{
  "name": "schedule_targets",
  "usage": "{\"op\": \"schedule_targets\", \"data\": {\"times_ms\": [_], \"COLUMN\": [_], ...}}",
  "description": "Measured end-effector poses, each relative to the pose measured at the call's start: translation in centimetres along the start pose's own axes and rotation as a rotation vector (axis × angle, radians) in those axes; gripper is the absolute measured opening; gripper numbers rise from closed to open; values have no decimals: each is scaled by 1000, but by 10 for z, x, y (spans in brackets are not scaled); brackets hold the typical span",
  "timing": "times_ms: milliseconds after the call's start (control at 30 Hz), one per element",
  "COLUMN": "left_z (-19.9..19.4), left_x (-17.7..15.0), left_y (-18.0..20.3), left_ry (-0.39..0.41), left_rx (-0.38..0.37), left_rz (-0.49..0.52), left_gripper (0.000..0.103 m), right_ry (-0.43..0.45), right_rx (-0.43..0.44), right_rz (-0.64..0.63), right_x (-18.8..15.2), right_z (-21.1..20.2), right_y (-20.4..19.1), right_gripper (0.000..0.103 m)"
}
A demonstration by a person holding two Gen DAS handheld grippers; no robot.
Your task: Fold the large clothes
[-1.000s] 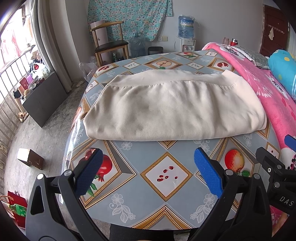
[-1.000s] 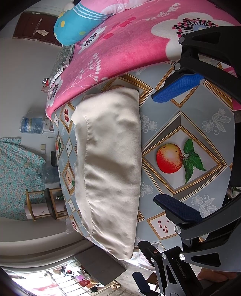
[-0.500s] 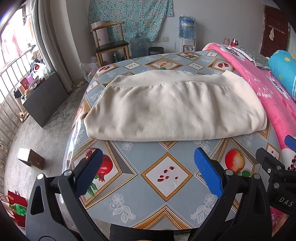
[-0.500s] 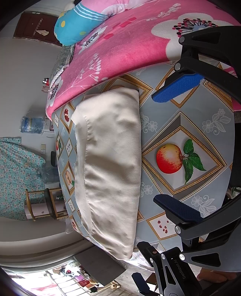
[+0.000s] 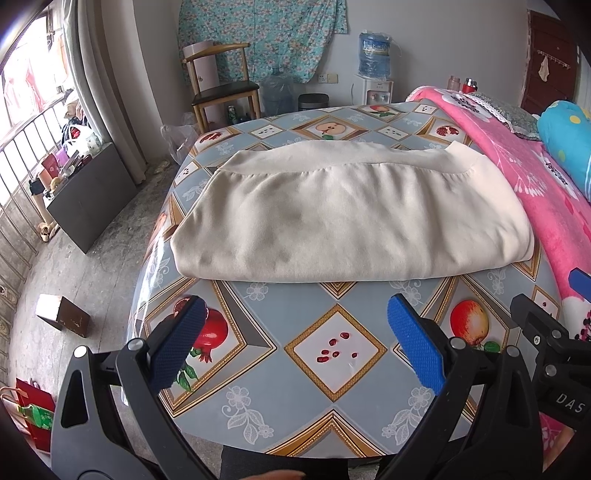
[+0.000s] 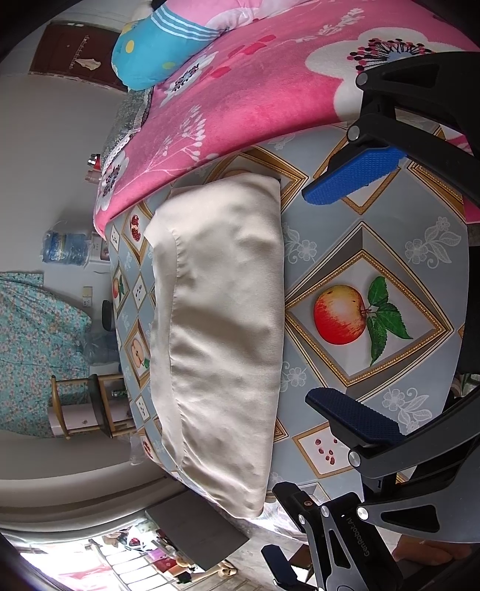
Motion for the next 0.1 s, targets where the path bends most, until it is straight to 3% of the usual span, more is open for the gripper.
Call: {"op": "schedule_targets", "data": {"times_ms": [100], "left_z": [0], "left_x": [0], "left_y": [0], "left_ry": [-2], "left_rx": [0], "left_rz": [0], "left_gripper": [95], "right_ry": [1], "right_rx": [-1], "right_rz": [0], "right_x": [0], "right_z": [0], "right_y": [-1], "right_gripper": [97]}}
Point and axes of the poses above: each gripper's, at about its wrist camera, not at the fingertips, and z roughly the way its jaws point, y to its right, x to its top, the point moved 4 cm from there along z, roughly the way its jaws point, and after that the axes turned 2 degrees about y, right-handed, at the moved point
